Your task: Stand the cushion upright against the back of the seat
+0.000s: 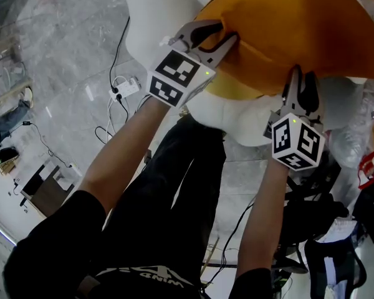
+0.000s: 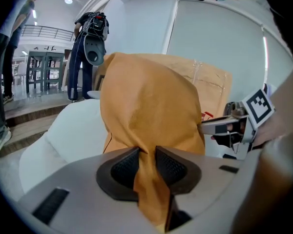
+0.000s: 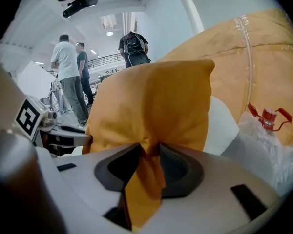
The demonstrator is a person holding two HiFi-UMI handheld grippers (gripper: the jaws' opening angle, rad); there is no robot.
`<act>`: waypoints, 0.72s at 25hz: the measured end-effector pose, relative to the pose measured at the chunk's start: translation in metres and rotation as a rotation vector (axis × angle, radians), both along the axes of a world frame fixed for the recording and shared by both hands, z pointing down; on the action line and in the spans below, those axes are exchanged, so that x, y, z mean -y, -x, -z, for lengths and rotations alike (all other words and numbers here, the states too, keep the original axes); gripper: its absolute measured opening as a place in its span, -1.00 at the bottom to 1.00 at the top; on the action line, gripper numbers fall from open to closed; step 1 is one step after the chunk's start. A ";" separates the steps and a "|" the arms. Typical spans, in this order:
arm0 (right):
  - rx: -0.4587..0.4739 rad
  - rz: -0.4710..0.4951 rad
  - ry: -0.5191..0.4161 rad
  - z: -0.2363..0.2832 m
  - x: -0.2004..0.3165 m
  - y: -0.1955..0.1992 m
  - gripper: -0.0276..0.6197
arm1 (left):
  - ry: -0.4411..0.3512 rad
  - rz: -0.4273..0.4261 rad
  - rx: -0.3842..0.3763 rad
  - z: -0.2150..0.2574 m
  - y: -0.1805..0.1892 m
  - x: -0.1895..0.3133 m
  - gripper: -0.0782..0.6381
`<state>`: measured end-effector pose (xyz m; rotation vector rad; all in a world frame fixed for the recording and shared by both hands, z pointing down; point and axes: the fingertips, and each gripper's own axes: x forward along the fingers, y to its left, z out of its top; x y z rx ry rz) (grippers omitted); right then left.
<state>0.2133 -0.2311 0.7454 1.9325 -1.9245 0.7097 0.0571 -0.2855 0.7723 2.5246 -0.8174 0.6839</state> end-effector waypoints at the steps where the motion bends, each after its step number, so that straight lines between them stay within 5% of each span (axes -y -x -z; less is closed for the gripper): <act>1: 0.004 -0.003 -0.001 0.000 -0.001 0.000 -0.52 | -0.022 0.008 -0.003 0.001 0.001 0.001 -0.49; 4: 0.064 -0.049 0.004 -0.001 -0.008 -0.005 -0.37 | -0.062 0.032 -0.014 0.004 0.004 0.002 -0.40; 9: 0.115 -0.056 0.018 0.007 -0.029 -0.003 -0.03 | -0.017 0.080 0.005 0.011 0.027 0.000 0.19; 13: 0.178 -0.089 0.006 0.032 -0.051 -0.004 -0.03 | 0.020 0.035 -0.016 0.037 0.033 -0.021 0.21; 15: 0.246 -0.079 -0.015 0.056 -0.068 0.008 -0.04 | 0.053 -0.003 -0.081 0.062 0.032 -0.042 0.02; 18: 0.284 0.002 -0.012 0.092 -0.103 0.037 -0.29 | 0.047 -0.070 -0.105 0.101 0.031 -0.080 -0.72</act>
